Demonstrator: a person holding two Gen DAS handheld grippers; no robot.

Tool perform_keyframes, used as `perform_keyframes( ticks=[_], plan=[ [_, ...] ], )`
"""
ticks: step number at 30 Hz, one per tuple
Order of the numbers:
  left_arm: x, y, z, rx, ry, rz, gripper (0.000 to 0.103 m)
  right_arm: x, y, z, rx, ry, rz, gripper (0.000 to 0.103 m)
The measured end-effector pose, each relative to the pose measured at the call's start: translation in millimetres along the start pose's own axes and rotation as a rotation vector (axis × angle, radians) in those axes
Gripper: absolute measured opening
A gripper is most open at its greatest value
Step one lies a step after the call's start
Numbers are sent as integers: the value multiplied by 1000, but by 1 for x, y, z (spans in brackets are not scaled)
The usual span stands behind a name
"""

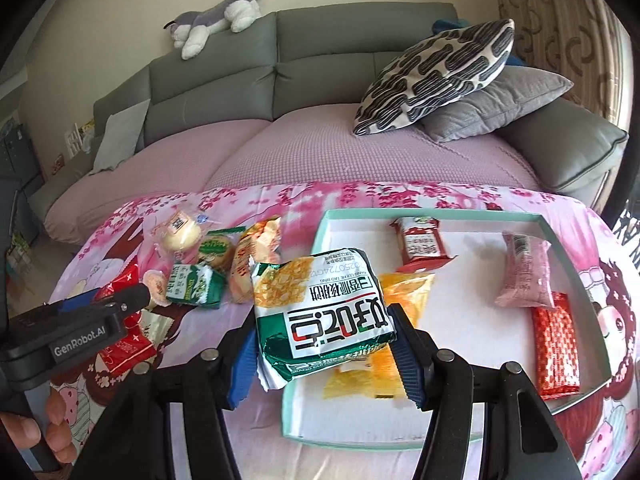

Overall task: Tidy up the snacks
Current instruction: 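Carry the green bag with the right tool while the left tool carries the red packet to the tray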

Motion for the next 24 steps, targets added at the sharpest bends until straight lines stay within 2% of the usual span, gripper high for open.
perform_keyframes(
  ticks=[14,18,24],
  plan=[
    [2,-1,87,-179,66,10,64,19,-6,117,-202,175,34,62],
    [2,-3,103,-205,79,17,64,23,-5,136,-232,216,37,62],
    [1,-14,124,-234,96,37,64,22,-5,145,-253,215,38,62]
  ],
)
Point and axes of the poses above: each gripper's, at about its wrist camera, not at the fingertips, and x roughly against the way its jaws point, z to its right, y to its underside, the point moved 9 cm from there along -x, roughly the way its jaws point, and after that the axes turned 3 degrees about z, right-handed, at the moved point
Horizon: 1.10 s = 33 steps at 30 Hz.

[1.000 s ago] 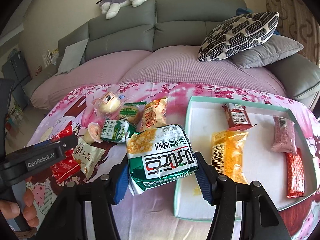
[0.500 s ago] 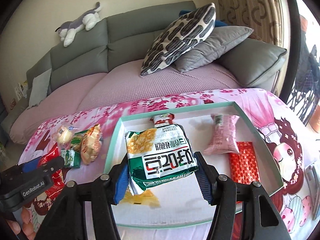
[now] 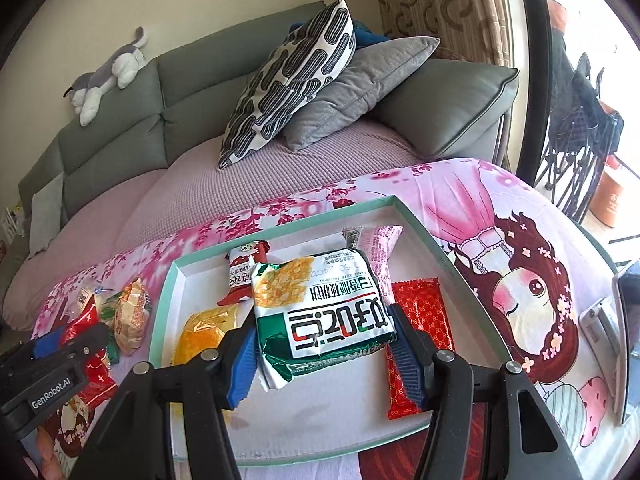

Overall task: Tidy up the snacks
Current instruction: 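Carry the green bag with the right tool while the left tool carries the red packet to the tray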

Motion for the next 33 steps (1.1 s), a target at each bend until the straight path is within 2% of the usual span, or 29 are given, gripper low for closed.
perform_keyframes(
  ticks=[7,14,26,33],
  plan=[
    [-24,-29,12,-25,11,4,64,-22,-10,-7,-8,-23,-5,62],
    [-53,-53,31,-35,79,-14,64,-48,-19,-22,24,-32,-6,62],
    [-97,-52,60,-44,128,-94,65,-91,-25,-30,85,-3,-63,62],
    [-106,-49,60,-31,111,-119,67,-101,-22,-27,110,23,-89,64]
  ],
)
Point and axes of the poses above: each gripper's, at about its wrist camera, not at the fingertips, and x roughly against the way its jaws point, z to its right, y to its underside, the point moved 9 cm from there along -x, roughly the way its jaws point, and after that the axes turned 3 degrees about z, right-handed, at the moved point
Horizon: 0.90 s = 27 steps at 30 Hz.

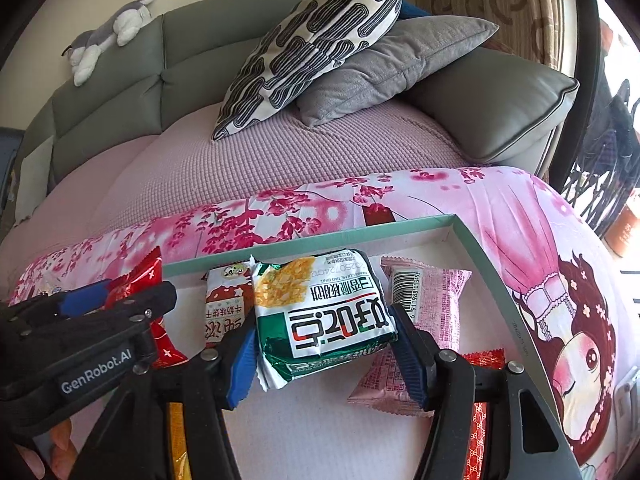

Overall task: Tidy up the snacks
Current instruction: 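Carry the green bag with the right tool while the left tool carries the red packet to the tray, then release the green bag in the tray with the right tool while the left tool releases the red packet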

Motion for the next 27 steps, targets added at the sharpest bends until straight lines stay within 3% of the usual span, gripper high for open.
perform_keyframes(
  ticks=[3,15,18,21,23,24,27],
  plan=[
    [3,-2,-2,8,-6,4,72,2,-2,1,7,8,2,64],
    [20,-5,-6,36,2,17,73,15,-5,3,6,11,-2,65],
    [23,-4,-10,47,-9,17,75,16,-4,3,14,13,-7,71],
    [26,-4,-19,64,-34,32,90,17,-4,5,17,25,-2,80],
    [28,-3,-26,79,-61,42,90,18,-4,6,10,26,9,98],
    [28,-3,-30,86,-71,46,92,18,-3,7,8,26,15,102],
    [28,-2,-40,106,-96,59,100,19,-3,9,3,31,32,103]
  ],
)
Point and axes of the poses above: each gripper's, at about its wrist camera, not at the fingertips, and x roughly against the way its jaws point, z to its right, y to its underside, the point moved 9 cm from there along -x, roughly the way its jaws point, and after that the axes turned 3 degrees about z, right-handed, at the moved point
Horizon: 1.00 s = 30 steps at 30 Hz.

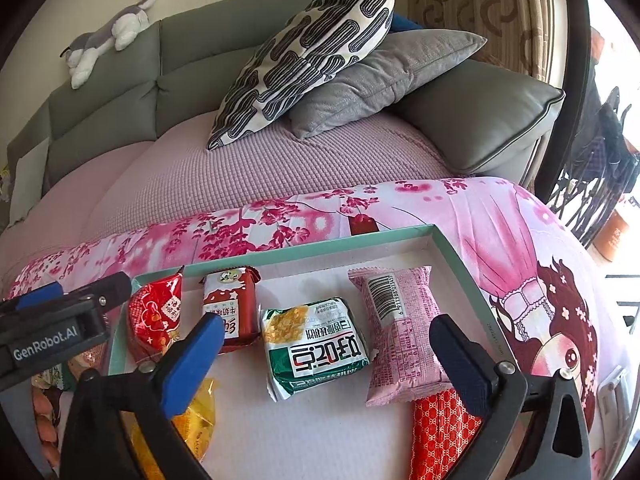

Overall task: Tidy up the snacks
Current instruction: 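Release the green bag in the tray with the right tool while the left tool releases the red packet, then withdraw both open tools from the tray toward the snack pile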

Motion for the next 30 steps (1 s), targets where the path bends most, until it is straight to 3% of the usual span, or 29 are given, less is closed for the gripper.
perform_keyframes(
  ticks=[12,23,30],
  plan=[
    [6,10,-8,35,32,-28,100,7,5,4,-16,0,-28,103],
    [41,52,-49,72,-51,-41,100,47,35,6,-3,57,-103,103],
    [56,89,-91,106,-119,-59,100,66,63,-10,40,31,-127,103]
  ],
)
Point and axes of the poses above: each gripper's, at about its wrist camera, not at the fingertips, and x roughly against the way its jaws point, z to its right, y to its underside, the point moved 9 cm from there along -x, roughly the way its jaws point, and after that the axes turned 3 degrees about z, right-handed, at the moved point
